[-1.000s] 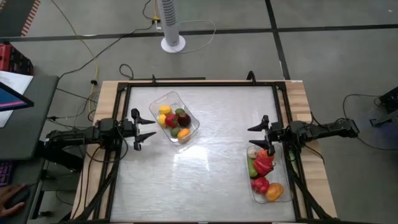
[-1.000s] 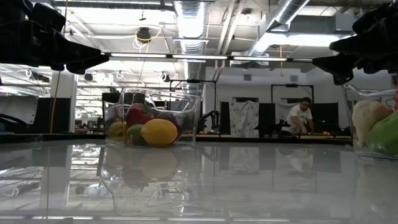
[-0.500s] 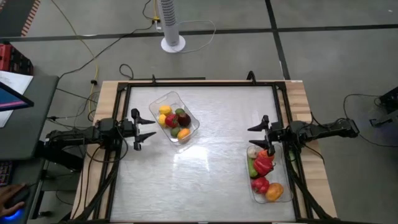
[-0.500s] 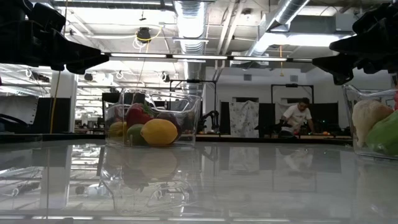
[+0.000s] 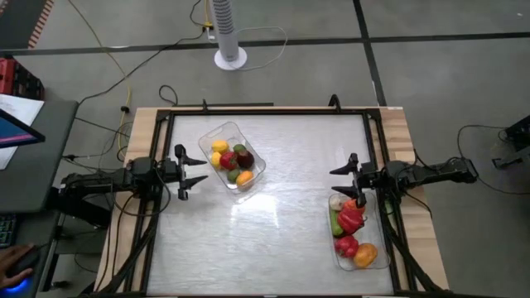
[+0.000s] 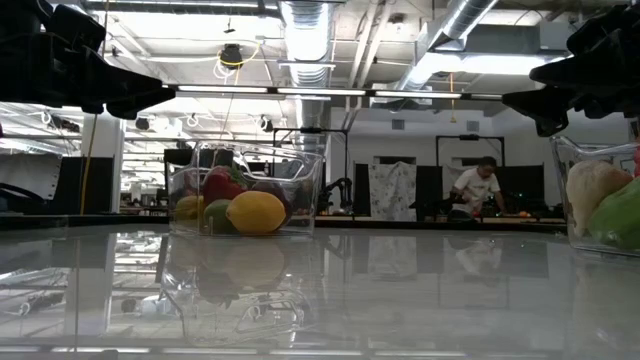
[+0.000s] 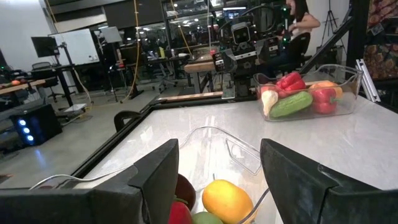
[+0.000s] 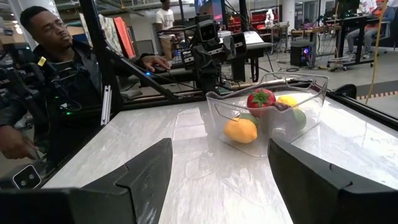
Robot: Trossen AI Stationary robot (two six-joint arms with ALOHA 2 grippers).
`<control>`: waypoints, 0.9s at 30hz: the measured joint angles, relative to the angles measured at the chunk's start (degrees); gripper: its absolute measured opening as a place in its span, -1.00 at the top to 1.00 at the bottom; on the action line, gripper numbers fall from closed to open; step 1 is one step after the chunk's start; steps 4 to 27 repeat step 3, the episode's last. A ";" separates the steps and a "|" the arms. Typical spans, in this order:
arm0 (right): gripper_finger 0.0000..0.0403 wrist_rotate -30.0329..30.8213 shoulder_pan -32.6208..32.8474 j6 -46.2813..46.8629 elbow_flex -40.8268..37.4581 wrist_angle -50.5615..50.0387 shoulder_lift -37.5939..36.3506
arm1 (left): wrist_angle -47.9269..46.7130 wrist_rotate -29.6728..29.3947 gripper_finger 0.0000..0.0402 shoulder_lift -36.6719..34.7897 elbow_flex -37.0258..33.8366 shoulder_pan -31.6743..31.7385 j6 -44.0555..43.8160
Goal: Sort produce into baskets
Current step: Return to Home Position
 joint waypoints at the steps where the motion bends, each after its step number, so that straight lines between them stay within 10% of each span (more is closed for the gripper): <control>1: -0.45 0.00 0.00 0.00 0.00 0.02 0.00 | 0.01 0.00 -0.07 0.00 0.00 0.01 0.00; 27: -0.45 0.00 -0.02 0.00 0.01 0.01 -0.01 | -0.01 0.00 -0.07 0.00 0.00 -0.01 0.00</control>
